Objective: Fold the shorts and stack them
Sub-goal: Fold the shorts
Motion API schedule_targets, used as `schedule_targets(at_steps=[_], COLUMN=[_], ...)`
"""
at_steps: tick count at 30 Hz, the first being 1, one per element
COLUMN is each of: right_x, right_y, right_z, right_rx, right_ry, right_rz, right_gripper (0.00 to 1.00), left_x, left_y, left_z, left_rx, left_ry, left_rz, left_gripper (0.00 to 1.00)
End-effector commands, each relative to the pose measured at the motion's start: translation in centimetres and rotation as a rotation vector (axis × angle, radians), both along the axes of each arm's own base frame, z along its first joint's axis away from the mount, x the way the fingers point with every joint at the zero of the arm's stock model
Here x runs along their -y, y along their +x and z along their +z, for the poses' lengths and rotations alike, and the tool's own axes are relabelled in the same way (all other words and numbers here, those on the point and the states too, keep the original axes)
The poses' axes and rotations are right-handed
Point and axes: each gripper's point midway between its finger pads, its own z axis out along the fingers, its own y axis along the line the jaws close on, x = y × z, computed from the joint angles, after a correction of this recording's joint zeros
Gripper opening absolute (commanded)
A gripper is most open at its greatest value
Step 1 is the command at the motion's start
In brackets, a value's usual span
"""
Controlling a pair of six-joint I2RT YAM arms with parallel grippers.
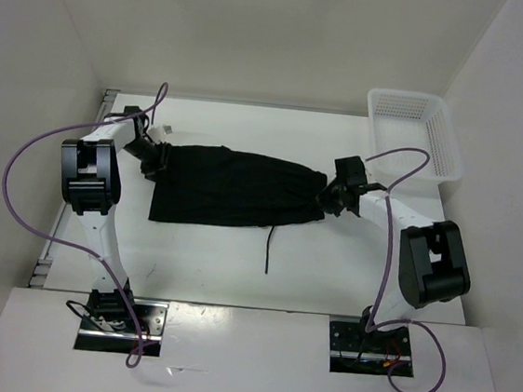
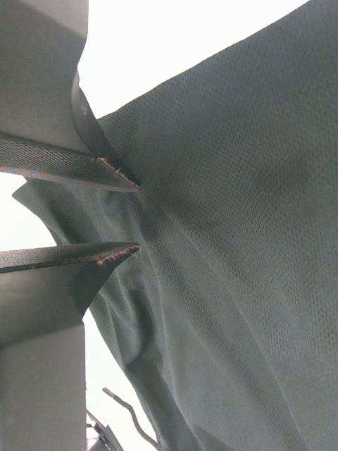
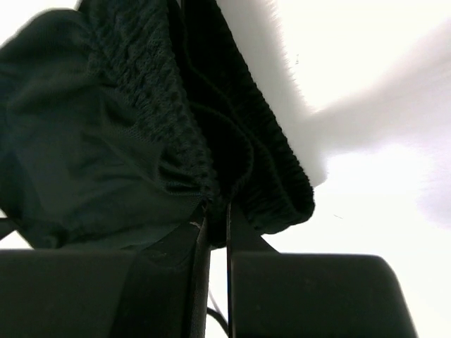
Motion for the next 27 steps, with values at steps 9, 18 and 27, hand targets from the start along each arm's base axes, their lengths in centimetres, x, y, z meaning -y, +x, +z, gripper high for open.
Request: schedule_targets(at_steps=[9, 18, 27], right_x=[1.3, 0.6, 1.1], right_y=[-2.7, -5.0, -6.3], right_z=[5.9, -1.3, -3.7], right_rx=[0.094, -0.126, -0.189], right_ry=[0.115, 0.127, 0.135], right_rz=[-0.014, 0.02, 0.015], right_gripper=[0.05, 0.57, 0.81], left_x=[-0.5, -0.4, -0.4], left_y=[-2.0, -2.3, -2.3], left_z=[-1.8, -2.1, -2.1], left_rx=[-0.075, -0.093, -0.093], left_ry=[0.037, 0.034, 0.034], left_rz=[-0.025, -0.025, -0.025], left_gripper=[0.43, 0.43, 0.43])
